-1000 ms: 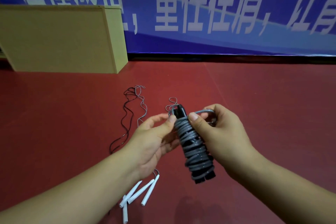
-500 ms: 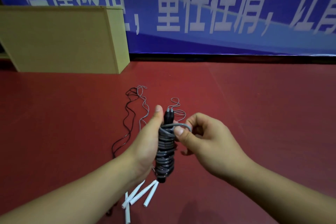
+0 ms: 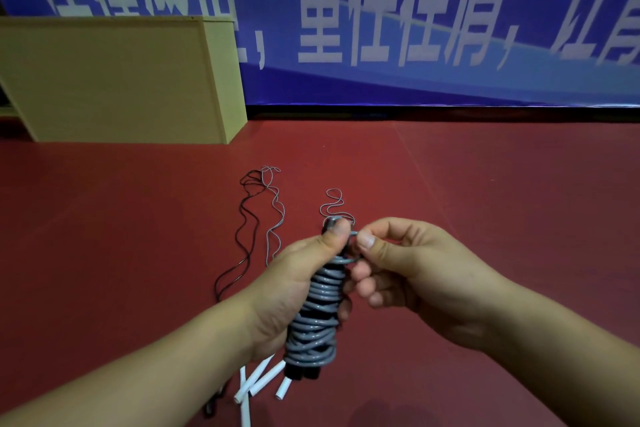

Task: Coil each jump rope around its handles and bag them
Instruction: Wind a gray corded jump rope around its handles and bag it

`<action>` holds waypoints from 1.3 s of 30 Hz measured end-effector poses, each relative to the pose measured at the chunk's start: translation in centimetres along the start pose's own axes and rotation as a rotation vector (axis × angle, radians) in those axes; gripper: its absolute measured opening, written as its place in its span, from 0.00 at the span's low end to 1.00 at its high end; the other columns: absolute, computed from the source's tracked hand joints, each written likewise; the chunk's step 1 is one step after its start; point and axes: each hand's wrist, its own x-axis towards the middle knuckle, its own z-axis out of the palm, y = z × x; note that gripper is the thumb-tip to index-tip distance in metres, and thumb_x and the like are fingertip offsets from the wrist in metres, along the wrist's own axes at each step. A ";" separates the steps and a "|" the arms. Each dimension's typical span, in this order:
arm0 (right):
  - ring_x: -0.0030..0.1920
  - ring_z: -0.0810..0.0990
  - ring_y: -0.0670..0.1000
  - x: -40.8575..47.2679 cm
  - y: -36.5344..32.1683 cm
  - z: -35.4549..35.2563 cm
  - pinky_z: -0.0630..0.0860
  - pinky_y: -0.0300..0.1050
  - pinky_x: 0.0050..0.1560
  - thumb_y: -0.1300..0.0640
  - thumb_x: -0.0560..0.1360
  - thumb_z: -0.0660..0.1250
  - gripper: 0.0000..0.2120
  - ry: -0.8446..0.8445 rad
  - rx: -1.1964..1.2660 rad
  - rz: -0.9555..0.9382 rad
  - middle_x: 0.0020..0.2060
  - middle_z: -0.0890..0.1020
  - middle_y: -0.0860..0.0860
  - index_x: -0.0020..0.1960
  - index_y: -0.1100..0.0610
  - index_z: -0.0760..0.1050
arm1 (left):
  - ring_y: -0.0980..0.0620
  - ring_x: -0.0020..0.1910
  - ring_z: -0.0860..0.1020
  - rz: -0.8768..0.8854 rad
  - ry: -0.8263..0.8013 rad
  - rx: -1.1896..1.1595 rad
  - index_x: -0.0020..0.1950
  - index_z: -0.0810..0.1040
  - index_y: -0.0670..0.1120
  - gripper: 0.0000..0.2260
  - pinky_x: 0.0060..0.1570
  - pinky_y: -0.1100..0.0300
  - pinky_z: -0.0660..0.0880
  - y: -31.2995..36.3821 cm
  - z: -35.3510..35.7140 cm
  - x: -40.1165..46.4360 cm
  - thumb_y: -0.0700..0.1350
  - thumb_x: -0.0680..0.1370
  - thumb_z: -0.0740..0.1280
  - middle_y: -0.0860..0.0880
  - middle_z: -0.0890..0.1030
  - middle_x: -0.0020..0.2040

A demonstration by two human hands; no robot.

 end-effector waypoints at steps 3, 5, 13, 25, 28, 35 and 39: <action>0.27 0.79 0.48 -0.1 -0.2 0.1 0.77 0.38 0.28 0.54 0.70 0.70 0.09 0.010 0.076 0.049 0.31 0.80 0.55 0.46 0.58 0.77 | 0.52 0.27 0.73 0.019 -0.010 0.038 0.52 0.82 0.44 0.23 0.27 0.62 0.72 -0.2 -0.2 0.2 0.61 0.68 0.72 0.48 0.76 0.33; 0.27 0.79 0.48 -0.1 -0.3 0.1 0.78 0.38 0.28 0.50 0.70 0.70 0.10 0.011 0.090 0.071 0.30 0.80 0.55 0.44 0.57 0.77 | 0.51 0.27 0.72 -0.002 -0.001 0.034 0.51 0.80 0.44 0.24 0.28 0.62 0.71 -0.2 -0.3 0.3 0.63 0.68 0.71 0.48 0.76 0.32; 0.27 0.79 0.49 -0.1 -0.4 0.2 0.75 0.40 0.30 0.59 0.72 0.71 0.06 0.041 -0.053 -0.013 0.29 0.79 0.56 0.42 0.59 0.76 | 0.49 0.24 0.72 -0.117 0.023 -0.010 0.42 0.78 0.48 0.22 0.25 0.63 0.70 0.0 -0.4 0.3 0.66 0.72 0.62 0.46 0.74 0.31; 0.32 0.78 0.48 0.3 0.2 -1.7 0.76 0.44 0.37 0.63 0.73 0.72 0.04 0.179 -0.508 -0.312 0.32 0.82 0.51 0.46 0.56 0.79 | 0.47 0.26 0.74 -0.164 -0.055 0.118 0.47 0.78 0.46 0.20 0.31 0.59 0.69 -1.2 -0.7 0.3 0.62 0.71 0.64 0.44 0.75 0.33; 0.31 0.77 0.45 0.0 0.4 -1.6 0.76 0.40 0.36 0.64 0.76 0.69 0.04 0.116 -0.522 -0.314 0.30 0.81 0.50 0.44 0.57 0.80 | 0.46 0.27 0.75 -0.153 -0.037 0.157 0.49 0.77 0.44 0.20 0.32 0.59 0.70 -1.5 -0.6 0.4 0.60 0.70 0.63 0.44 0.76 0.33; 0.35 0.75 0.45 0.3 1.3 -1.6 0.73 0.38 0.36 0.63 0.77 0.67 0.05 0.077 -0.516 -0.256 0.35 0.81 0.48 0.48 0.54 0.79 | 0.45 0.28 0.75 -0.049 -0.006 0.193 0.46 0.76 0.47 0.11 0.32 0.58 0.72 -1.5 -0.6 0.5 0.51 0.70 0.64 0.43 0.76 0.35; 0.37 0.76 0.48 0.5 1.4 -2.0 0.73 0.42 0.37 0.58 0.75 0.71 0.09 0.116 -0.488 -0.235 0.38 0.81 0.54 0.54 0.52 0.77 | 0.45 0.28 0.75 -0.034 -0.002 0.188 0.50 0.77 0.47 0.12 0.34 0.56 0.72 -1.2 -0.6 0.6 0.50 0.71 0.63 0.42 0.76 0.35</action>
